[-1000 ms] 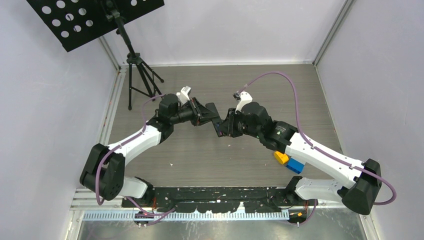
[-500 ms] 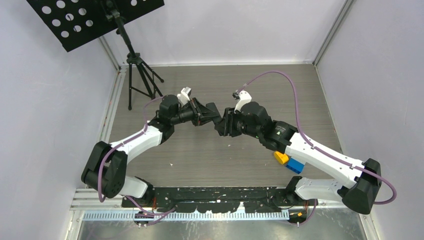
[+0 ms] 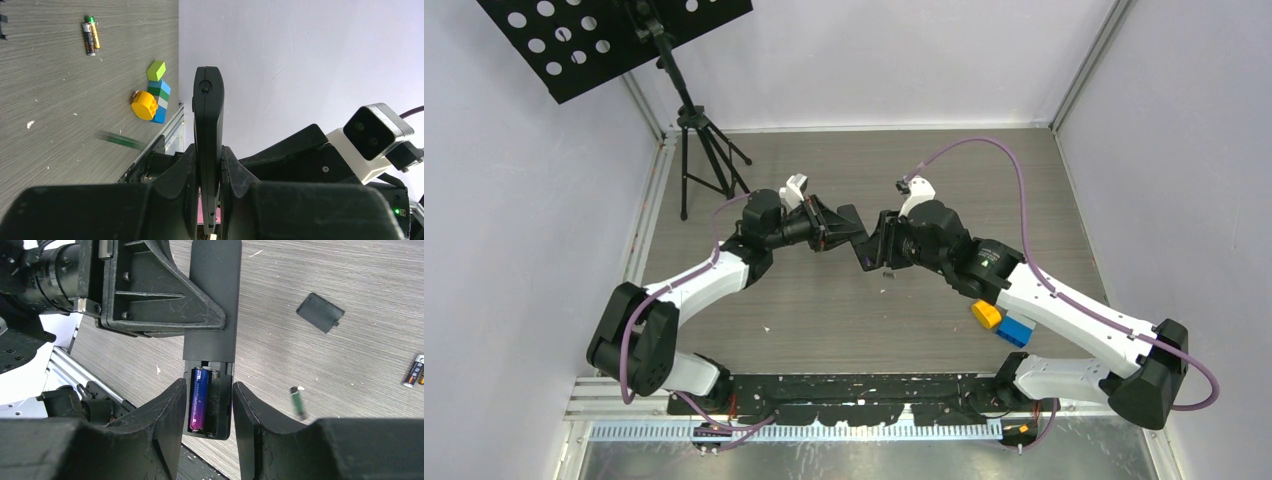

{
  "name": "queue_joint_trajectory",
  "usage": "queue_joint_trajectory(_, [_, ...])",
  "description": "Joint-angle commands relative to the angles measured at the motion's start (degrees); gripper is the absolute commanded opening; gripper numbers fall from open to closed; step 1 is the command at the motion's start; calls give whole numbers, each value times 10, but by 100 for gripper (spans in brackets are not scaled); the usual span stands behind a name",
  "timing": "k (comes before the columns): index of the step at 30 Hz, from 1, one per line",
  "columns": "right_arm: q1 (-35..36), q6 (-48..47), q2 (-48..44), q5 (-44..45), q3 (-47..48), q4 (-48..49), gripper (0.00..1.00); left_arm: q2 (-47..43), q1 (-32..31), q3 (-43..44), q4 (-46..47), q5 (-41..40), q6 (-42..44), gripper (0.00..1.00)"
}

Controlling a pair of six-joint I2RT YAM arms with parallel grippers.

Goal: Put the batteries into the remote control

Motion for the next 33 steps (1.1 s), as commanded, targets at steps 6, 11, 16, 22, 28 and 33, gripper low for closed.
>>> queue_joint_trajectory(6, [-2,23,-7,70,10,-15,47,-3,2,26,-113,-54,129,0])
queue_joint_trajectory(11, [-21,58,0,142,-1,-76,55,-9,6,29,-193,-97,201,0])
queue_joint_trajectory(16, [-49,63,31,131,-32,-140,63,-20,7,29,-242,-130,244,0])
queue_joint_trajectory(22, [-95,43,96,111,-77,-158,65,-26,8,18,-243,-127,257,0])
queue_joint_trajectory(28, [-164,26,171,118,-86,-117,65,-25,8,18,-242,-114,264,0])
queue_joint_trajectory(33, [-207,15,218,113,-74,-80,64,-27,12,16,-247,-112,270,0])
